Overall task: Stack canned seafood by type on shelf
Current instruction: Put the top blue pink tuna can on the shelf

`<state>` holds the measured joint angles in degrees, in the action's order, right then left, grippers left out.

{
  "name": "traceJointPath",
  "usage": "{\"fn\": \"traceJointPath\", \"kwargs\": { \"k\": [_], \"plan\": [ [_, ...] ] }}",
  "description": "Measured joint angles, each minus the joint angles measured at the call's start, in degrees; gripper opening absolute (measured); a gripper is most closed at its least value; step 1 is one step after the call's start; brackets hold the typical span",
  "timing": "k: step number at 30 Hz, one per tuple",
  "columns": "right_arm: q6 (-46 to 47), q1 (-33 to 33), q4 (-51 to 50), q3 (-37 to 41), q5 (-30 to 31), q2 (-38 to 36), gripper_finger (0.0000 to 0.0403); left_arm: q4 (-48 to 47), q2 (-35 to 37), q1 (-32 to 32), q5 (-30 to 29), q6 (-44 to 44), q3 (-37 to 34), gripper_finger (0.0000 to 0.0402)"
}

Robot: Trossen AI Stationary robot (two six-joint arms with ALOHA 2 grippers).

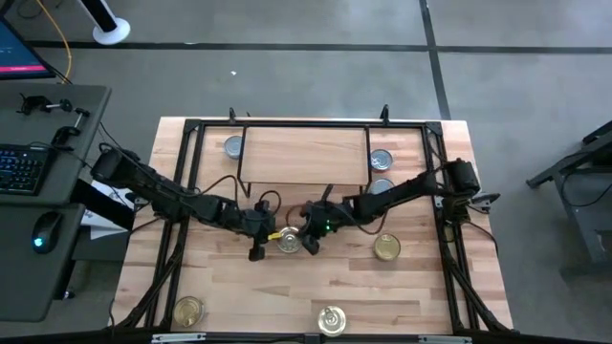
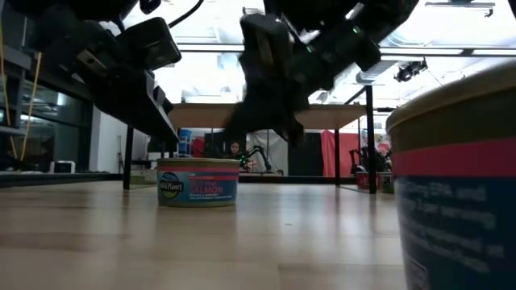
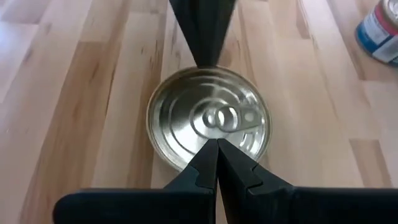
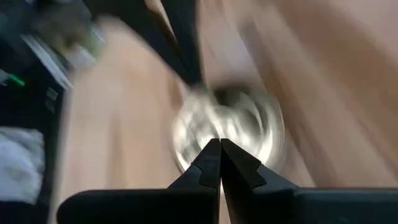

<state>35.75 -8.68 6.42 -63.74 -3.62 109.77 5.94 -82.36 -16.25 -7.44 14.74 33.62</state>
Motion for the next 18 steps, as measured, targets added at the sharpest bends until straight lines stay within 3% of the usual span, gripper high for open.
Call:
{"fn": "traceJointPath", "kwargs": {
  "k": [10,18],
  "plan": [
    [10.5,-1.8,-1.6,0.1,4.5,0.1,0.0000,0.3,1.2,0.6,-1.5,-5.4,0.1,0.0000],
    [14.2,-1.9,-2.4,0.0,7.7,0.0,0.0000,3.6,1.3,0.8,-1.6,-3.4,-1.9,0.0000]
  ]
}}
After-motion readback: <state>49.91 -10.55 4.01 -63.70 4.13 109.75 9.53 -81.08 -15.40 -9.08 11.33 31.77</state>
